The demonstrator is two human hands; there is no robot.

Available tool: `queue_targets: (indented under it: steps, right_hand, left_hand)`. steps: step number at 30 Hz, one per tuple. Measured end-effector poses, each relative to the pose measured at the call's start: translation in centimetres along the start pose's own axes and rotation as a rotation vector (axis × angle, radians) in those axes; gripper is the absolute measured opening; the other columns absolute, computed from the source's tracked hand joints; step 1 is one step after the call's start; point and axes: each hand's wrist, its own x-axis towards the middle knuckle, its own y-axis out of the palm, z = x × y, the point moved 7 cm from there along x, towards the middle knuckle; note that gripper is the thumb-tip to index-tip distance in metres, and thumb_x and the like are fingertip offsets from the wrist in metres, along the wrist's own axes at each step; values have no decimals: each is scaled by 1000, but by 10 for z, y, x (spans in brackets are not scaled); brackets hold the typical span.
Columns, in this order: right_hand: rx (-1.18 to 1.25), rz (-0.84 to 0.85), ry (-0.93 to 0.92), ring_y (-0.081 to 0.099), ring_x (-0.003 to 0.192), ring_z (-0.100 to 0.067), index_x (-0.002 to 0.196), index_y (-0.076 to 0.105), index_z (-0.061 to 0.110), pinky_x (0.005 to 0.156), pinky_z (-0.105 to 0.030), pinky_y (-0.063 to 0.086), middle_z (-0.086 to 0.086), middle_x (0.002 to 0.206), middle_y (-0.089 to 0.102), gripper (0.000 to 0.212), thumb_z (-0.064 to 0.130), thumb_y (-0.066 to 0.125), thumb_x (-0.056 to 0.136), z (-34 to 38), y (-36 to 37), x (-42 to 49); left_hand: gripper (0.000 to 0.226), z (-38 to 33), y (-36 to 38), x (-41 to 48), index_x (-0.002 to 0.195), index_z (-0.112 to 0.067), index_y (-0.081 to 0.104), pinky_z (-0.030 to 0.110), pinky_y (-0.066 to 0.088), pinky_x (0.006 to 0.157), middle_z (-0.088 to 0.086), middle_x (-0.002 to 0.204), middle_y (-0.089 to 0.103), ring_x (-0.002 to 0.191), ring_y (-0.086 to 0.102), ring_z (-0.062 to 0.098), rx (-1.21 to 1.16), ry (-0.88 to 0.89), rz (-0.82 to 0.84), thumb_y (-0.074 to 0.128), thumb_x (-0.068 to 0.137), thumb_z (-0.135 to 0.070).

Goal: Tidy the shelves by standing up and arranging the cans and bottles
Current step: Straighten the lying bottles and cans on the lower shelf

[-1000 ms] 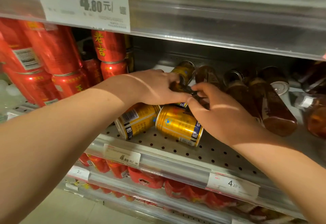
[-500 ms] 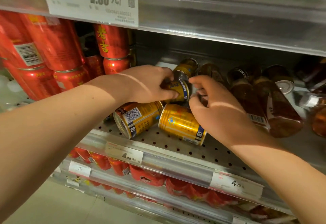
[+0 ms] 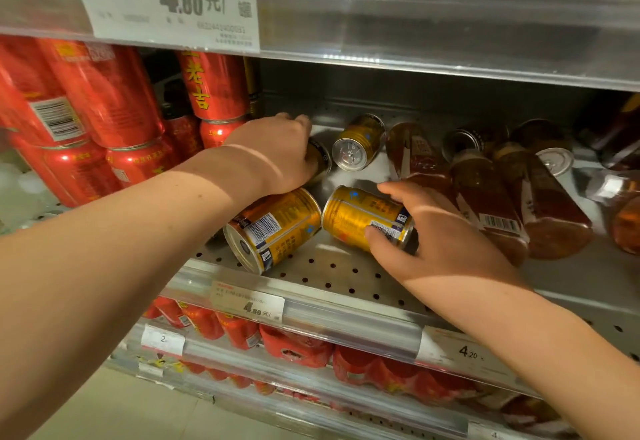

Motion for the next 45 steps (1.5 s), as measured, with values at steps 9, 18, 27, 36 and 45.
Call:
queue_targets:
  steps: [9, 18, 27, 36, 45]
  right_hand:
    - [-85, -75, 66, 39, 94, -6, 140, 40, 40, 74, -26, 32, 15, 107, 35, 57, 67, 46, 90, 0, 6, -1]
    - [151, -25, 32, 49, 101, 7, 129, 35, 58, 71, -15, 42, 28, 117, 44, 58, 83, 37, 76, 9, 17, -3]
    - [266, -74, 118, 53, 104, -3, 134, 37, 55, 74, -25, 41, 19, 123, 46, 51, 74, 45, 87, -10, 26, 9]
    - [323, -152, 147, 57, 104, -4, 135, 41, 51, 79, -27, 45, 17, 127, 47, 53, 69, 50, 87, -7, 33, 16]
    - [358, -205, 189, 57, 108, -9, 129, 49, 35, 88, -35, 49, 10, 120, 58, 48, 60, 57, 88, -8, 31, 12]
  left_hand:
    - [55, -2, 2, 0, 142, -18, 44, 44, 45, 90, 16, 129, 55, 122, 52, 37, 25, -6, -30, 54, 96, -48]
    - [33, -7, 2, 19, 123, -23, 65, 29, 39, 80, 3, 114, 65, 107, 60, 23, -261, 43, 16, 54, 99, -43]
    - [64, -16, 34, 69, 143, -33, 51, 29, 45, 77, -2, 122, 63, 101, 59, 17, -339, -8, 220, 49, 92, -70]
    - [64, -29, 36, 84, 144, -43, 35, 28, 37, 59, -6, 103, 53, 79, 51, 10, -410, 24, 191, 60, 87, -59]
    - [72, -3, 39, 73, 146, -42, 39, 28, 50, 67, -7, 118, 61, 91, 60, 10, -388, -4, 325, 69, 82, -54]
